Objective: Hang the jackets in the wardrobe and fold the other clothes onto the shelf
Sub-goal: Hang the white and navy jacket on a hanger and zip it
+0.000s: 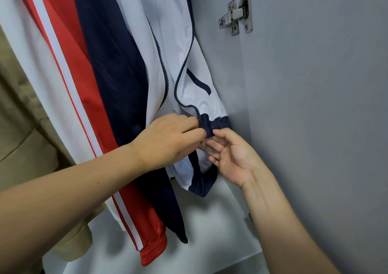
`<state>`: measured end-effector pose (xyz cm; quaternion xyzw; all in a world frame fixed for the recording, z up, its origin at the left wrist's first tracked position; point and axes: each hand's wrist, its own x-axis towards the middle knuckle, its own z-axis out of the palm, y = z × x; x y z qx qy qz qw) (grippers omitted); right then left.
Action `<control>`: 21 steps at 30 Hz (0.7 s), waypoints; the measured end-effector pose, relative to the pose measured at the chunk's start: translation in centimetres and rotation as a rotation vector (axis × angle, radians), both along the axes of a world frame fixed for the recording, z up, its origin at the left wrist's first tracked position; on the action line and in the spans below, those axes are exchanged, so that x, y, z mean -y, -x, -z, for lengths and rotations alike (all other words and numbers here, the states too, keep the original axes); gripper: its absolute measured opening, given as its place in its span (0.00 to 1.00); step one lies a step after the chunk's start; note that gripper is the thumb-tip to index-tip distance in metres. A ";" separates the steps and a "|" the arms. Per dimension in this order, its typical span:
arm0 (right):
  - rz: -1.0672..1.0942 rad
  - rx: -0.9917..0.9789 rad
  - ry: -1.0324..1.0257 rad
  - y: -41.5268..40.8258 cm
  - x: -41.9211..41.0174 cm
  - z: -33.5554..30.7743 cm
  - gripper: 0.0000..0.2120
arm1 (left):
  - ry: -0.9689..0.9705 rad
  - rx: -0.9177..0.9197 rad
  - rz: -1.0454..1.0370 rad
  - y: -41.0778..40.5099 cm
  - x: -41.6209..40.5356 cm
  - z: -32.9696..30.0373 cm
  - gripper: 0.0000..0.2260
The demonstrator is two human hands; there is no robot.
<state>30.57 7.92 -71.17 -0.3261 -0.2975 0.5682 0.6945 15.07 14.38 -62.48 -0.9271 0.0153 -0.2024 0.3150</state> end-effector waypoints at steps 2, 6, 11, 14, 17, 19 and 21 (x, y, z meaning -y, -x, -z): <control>0.001 -0.008 0.012 0.0 -0.2 0.3 0.14 | 0.062 -0.006 -0.011 0.0 0.0 0.1 0.04; 0.012 -0.046 0.014 -0.5 -0.3 0.7 0.16 | 0.454 0.104 -0.118 0.1 -0.1 0.3 0.06; 0.173 0.048 -0.031 -0.5 -0.6 1.1 0.05 | 0.826 0.149 -0.304 -0.6 -0.8 -0.4 0.10; 0.220 0.173 -0.096 -0.1 -0.5 0.8 0.05 | 0.834 0.133 -0.375 -1.1 -0.7 -0.5 0.08; 0.266 0.296 -0.136 0.2 -0.5 0.8 0.14 | 0.832 0.147 -0.405 -1.5 -0.8 -0.8 0.08; 0.307 0.298 -0.158 0.2 -0.6 0.9 0.15 | 0.810 0.154 -0.414 -1.7 -0.7 -1.0 0.08; 0.348 0.302 -0.164 0.4 -0.7 0.9 0.11 | 0.722 0.161 -0.448 -2.1 -0.6 -0.8 0.08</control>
